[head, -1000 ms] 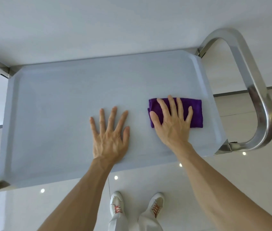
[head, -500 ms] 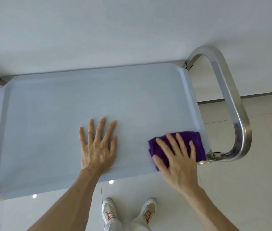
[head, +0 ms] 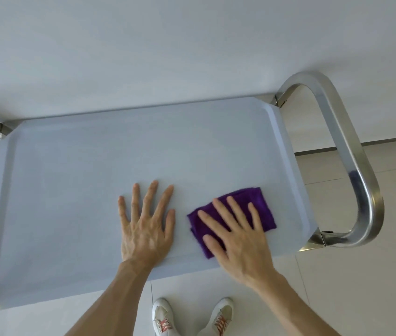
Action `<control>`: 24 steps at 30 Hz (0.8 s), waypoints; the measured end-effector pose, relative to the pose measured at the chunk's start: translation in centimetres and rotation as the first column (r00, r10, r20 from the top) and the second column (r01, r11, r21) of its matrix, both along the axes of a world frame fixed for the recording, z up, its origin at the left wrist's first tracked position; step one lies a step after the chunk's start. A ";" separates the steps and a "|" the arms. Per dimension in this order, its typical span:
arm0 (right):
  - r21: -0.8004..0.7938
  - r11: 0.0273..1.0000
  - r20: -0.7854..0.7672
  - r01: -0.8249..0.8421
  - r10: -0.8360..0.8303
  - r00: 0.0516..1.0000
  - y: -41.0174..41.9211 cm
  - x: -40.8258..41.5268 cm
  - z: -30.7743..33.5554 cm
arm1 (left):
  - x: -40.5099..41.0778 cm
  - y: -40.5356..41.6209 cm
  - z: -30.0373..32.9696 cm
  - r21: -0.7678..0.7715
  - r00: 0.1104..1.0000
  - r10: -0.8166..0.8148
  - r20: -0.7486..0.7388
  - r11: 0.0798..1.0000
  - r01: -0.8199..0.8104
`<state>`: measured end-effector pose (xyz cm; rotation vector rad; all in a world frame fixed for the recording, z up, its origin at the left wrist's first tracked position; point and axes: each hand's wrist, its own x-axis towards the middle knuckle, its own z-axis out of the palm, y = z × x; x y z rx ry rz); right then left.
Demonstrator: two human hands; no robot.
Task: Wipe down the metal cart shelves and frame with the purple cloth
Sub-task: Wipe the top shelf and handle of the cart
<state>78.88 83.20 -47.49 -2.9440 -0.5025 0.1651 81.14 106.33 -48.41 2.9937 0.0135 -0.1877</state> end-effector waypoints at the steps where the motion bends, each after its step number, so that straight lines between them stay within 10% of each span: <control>1: -0.020 1.000 0.011 0.019 -0.019 1.000 -1.0 1.1 0.0 | 0.0 0.0 -0.1 -0.003 1.000 -0.001 0.001 1.000 0.001; 9: -0.019 0.956 -0.015 0.294 -0.294 0.956 4.4 15.8 -0.1 | 0.1 0.2 -0.3 0.001 1.000 -0.014 0.007 1.000 0.014; 19: -0.041 0.998 0.065 -0.040 0.043 0.997 0.1 8.1 -0.5 | 0.3 0.3 -0.4 -0.020 0.999 -0.035 0.023 0.999 0.035; 24: -0.022 0.964 0.041 0.265 -0.264 0.964 1.7 18.6 0.0 | 0.3 0.4 -0.5 -0.025 0.999 -0.035 0.021 0.999 0.035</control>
